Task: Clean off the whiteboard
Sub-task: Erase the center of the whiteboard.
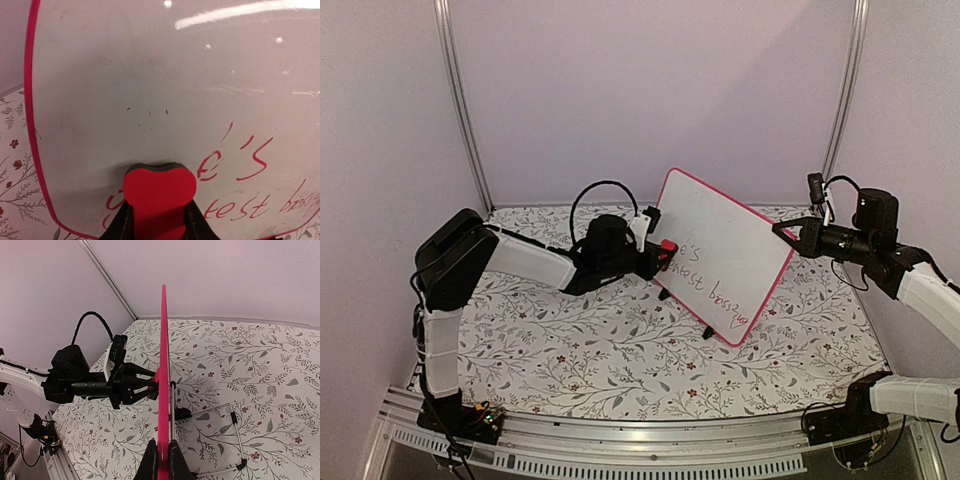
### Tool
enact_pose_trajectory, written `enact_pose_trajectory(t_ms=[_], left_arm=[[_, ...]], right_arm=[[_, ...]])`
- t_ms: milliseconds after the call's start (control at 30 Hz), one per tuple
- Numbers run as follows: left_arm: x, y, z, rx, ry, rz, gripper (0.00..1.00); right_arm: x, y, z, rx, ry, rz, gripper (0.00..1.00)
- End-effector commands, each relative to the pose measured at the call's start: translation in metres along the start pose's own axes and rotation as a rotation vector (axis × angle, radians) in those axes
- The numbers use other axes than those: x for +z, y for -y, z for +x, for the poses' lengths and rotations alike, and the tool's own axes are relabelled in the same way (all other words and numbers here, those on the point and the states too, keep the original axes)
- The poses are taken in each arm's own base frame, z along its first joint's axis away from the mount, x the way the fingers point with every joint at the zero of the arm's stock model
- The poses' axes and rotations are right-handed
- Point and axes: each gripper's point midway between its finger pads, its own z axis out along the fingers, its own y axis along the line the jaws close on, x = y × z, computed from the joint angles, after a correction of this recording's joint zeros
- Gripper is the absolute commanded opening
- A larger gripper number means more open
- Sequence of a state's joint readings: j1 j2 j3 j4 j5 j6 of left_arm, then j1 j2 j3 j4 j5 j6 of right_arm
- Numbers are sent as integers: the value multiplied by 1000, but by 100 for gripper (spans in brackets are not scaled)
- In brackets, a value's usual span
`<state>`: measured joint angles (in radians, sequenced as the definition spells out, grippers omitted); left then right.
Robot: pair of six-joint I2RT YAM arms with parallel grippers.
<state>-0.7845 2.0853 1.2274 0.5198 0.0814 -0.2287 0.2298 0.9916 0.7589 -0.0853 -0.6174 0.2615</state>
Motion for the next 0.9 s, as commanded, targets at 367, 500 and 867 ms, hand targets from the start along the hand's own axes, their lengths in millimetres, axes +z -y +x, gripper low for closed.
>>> enact_pose_trajectory(t_ms=[367,500,867], left_arm=[[-10,-6,24,23,-60,-9,0],[-10,-3,20,34,-47,1,0],[-3,24,-28,79,36,85,0]], right_arm=[[5,-11,33,41,-122,-77,0],[6,-10,34,44,-126,-78,0],[6,-10,35,46,-129,-75,0]])
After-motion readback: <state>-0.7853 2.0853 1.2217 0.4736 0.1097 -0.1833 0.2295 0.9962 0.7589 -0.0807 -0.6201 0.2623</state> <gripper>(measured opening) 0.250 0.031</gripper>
